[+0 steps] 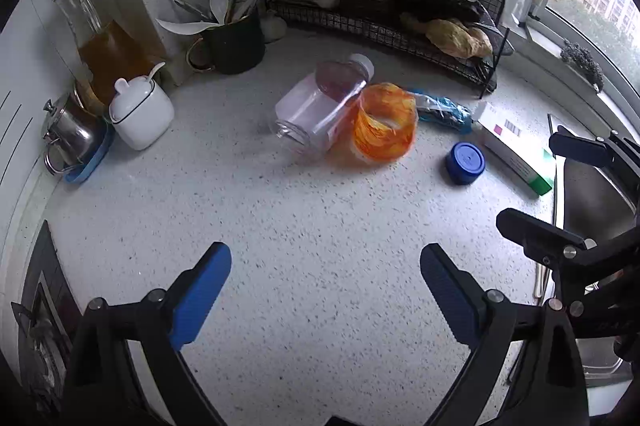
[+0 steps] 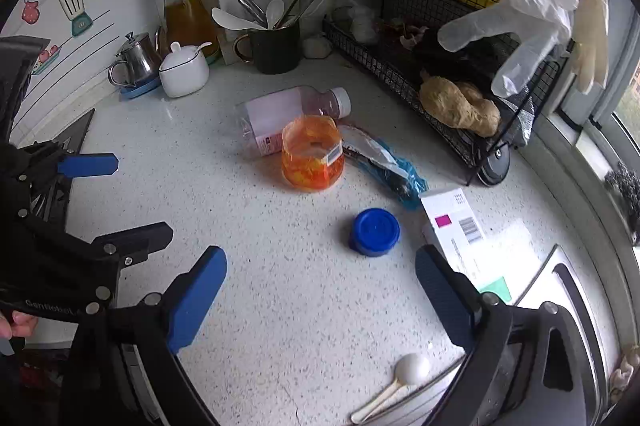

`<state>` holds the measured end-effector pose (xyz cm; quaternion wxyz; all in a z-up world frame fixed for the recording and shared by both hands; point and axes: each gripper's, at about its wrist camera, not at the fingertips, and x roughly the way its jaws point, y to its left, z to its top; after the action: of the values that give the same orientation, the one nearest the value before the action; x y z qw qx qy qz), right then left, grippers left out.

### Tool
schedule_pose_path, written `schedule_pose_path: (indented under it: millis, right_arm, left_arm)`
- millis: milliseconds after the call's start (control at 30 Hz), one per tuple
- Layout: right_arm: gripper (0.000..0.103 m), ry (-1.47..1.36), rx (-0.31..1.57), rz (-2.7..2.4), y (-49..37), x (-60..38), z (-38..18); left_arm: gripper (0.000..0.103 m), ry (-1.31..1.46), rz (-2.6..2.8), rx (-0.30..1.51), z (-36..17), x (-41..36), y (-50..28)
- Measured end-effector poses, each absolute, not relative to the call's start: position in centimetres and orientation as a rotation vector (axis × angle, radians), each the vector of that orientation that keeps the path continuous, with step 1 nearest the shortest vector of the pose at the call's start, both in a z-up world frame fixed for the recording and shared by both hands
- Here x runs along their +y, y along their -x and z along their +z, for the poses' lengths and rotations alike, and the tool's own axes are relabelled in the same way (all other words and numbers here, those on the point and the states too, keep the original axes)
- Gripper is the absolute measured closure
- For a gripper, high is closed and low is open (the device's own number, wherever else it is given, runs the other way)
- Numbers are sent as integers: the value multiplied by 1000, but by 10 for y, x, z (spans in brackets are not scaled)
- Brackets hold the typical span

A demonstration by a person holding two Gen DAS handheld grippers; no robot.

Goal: Collect trash
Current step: 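Raise both tools back up to the counter, then grasp the pink plastic bottle with the left tool while the right tool grasps the orange cup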

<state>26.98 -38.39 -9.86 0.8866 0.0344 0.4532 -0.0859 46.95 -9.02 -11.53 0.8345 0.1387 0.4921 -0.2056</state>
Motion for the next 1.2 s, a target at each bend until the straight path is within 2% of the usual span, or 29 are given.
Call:
schedule_pose_path:
  millis: [367,833,967,1067,1200]
  right_arm:
    - [8,-56,991,-105,-357,-398,-126]
    - [8,-57,1057,-62,-406,-406,-165]
    - [20,-76,1064,-72,-413,-409,-172]
    - [37,-87,1058,-80,-411,-411,-171]
    - [38,-97,1050,-93,-411,-414,-168]
  left_arm:
    - [8,-279,-393,1109,-148,-72,-543]
    - [8,-288,-395,1166,-189,-65,-587]
    - [8,-302,-434,1174,-193,-69,-591]
    - [8,-317,-454,1164,-192,-72,-594]
    - [8,-331,-473,1157,-188,-80,-599]
